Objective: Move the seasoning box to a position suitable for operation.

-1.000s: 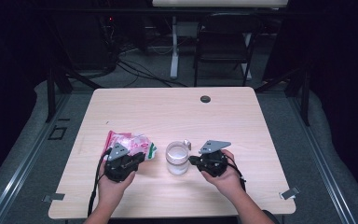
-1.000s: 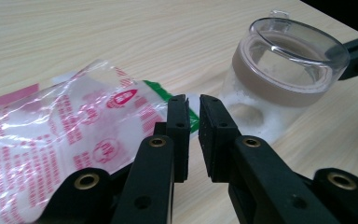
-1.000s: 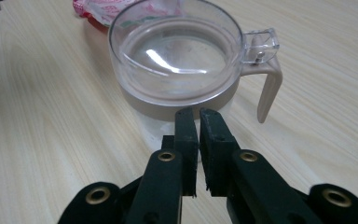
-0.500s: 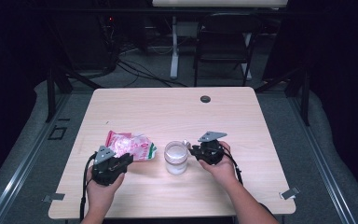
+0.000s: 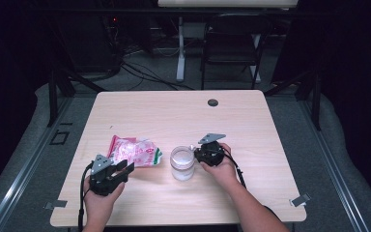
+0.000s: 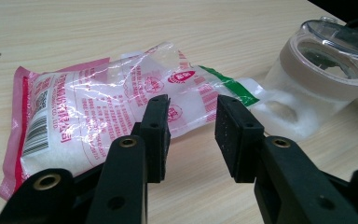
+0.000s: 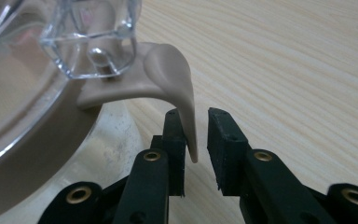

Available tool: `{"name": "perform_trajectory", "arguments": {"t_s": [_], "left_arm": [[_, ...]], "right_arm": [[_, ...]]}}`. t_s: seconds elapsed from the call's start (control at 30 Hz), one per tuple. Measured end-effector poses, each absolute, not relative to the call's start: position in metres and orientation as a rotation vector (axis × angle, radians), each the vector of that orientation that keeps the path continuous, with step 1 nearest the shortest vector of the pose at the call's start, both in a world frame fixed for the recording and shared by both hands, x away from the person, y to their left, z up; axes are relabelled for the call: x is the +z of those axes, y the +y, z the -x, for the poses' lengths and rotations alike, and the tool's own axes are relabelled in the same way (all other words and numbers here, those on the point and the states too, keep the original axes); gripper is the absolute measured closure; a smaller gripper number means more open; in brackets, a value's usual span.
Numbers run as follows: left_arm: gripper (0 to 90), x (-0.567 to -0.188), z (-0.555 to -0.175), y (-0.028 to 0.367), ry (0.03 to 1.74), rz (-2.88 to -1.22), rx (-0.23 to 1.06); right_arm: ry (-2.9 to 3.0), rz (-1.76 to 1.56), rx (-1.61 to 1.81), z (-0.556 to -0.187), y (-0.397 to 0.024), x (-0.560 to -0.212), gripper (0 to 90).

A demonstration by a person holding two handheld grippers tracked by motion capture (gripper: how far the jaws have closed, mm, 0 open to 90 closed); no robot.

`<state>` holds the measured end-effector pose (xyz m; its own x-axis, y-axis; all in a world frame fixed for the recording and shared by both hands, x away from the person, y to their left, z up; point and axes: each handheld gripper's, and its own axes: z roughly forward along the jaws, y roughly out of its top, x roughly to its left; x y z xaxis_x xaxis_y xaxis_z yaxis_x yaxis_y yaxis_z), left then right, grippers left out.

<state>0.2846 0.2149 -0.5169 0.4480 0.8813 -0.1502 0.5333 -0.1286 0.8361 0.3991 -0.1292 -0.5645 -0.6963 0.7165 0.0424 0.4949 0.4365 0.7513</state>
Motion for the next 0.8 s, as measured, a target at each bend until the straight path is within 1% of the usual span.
{"name": "perform_trajectory", "arguments": {"t_s": [0.1, 0.2, 0.37, 0.5, 0.8], "left_arm": [[64.4, -0.518, -0.285, 0.213, 1.201, -1.801, 0.495], [63.3, -0.519, -0.286, 0.211, 1.191, -1.799, 0.478], [61.2, -0.517, -0.288, 0.207, 1.166, -1.801, 0.484], [61.6, -0.516, -0.293, 0.202, 1.144, -1.801, 0.459], [59.7, -0.514, -0.31, 0.179, 1.045, -1.84, 0.423]], "right_arm": [[2.414, -1.033, 1.123, -0.399, -0.128, -0.565, 82.7], [2.404, -1.001, 1.096, -0.396, -0.125, -0.564, 84.7], [2.39, -0.992, 1.053, -0.392, -0.126, -0.562, 85.7], [2.367, -1.02, 1.02, -0.384, -0.13, -0.561, 85.7], [2.285, -1.122, 0.958, -0.356, -0.147, -0.558, 85.2]]}}
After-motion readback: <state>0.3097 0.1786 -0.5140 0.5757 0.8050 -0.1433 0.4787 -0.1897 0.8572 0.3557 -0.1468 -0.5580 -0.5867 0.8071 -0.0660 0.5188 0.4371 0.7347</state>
